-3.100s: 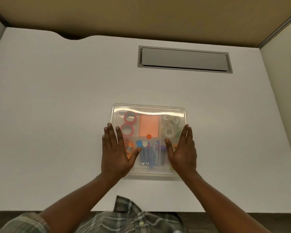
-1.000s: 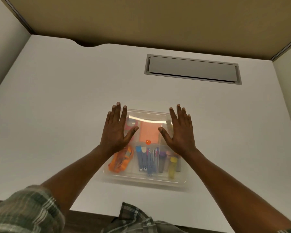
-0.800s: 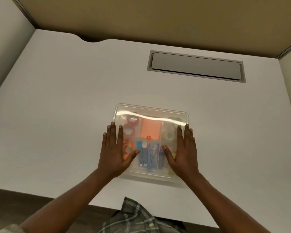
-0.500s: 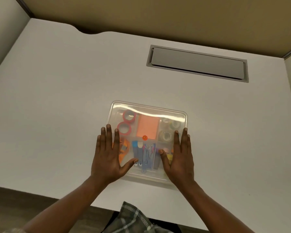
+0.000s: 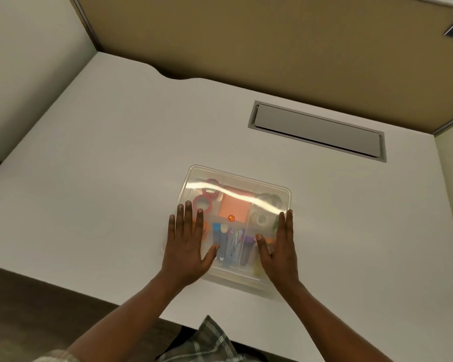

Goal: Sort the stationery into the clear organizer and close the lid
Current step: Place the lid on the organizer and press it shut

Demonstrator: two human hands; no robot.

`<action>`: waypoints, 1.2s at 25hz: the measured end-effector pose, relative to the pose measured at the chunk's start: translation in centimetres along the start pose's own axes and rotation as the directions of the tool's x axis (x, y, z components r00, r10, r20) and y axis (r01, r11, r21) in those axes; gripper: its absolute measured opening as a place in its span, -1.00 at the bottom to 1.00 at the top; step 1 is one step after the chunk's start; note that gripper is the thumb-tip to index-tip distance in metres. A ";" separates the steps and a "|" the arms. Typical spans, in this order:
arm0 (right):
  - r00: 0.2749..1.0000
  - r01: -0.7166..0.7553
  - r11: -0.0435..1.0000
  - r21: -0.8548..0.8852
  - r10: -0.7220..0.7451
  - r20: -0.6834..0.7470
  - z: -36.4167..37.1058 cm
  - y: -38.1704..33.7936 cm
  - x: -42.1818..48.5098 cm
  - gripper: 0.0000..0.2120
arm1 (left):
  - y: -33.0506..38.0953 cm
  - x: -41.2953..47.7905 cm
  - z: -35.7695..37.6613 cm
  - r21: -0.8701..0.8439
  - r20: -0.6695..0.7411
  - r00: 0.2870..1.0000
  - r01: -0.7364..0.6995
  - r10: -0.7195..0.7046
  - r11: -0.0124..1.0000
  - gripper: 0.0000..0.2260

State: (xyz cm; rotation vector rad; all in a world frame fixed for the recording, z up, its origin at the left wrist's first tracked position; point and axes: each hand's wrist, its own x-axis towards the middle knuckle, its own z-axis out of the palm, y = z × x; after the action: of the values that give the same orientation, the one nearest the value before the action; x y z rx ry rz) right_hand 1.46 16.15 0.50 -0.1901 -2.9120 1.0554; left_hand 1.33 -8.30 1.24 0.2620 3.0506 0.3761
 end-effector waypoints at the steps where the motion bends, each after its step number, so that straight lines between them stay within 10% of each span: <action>1: 1.000 0.005 1.000 -0.004 -0.005 0.010 1.0 -1.3 0.3 -0.21 | -0.2 -0.4 0.0 -0.015 -0.011 1.000 0.018 -0.018 1.000 -0.17; 16: 0.913 0.247 0.960 -0.130 -0.186 0.362 17.5 -22.5 6.7 -0.11 | -24.8 1.7 -4.9 0.053 -0.116 0.964 0.247 -0.240 0.967 -0.18; 30: 0.873 0.357 0.914 -0.195 -0.252 0.417 18.2 -23.3 9.0 -0.10 | -29.6 4.6 -5.8 0.068 -0.085 0.975 0.211 -0.205 0.975 -0.17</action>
State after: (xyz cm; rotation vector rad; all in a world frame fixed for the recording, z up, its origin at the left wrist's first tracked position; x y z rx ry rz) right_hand -11.23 -12.01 1.39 0.5254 -3.2625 0.7118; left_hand -8.36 -37.14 -0.59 -0.0724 3.1308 0.2629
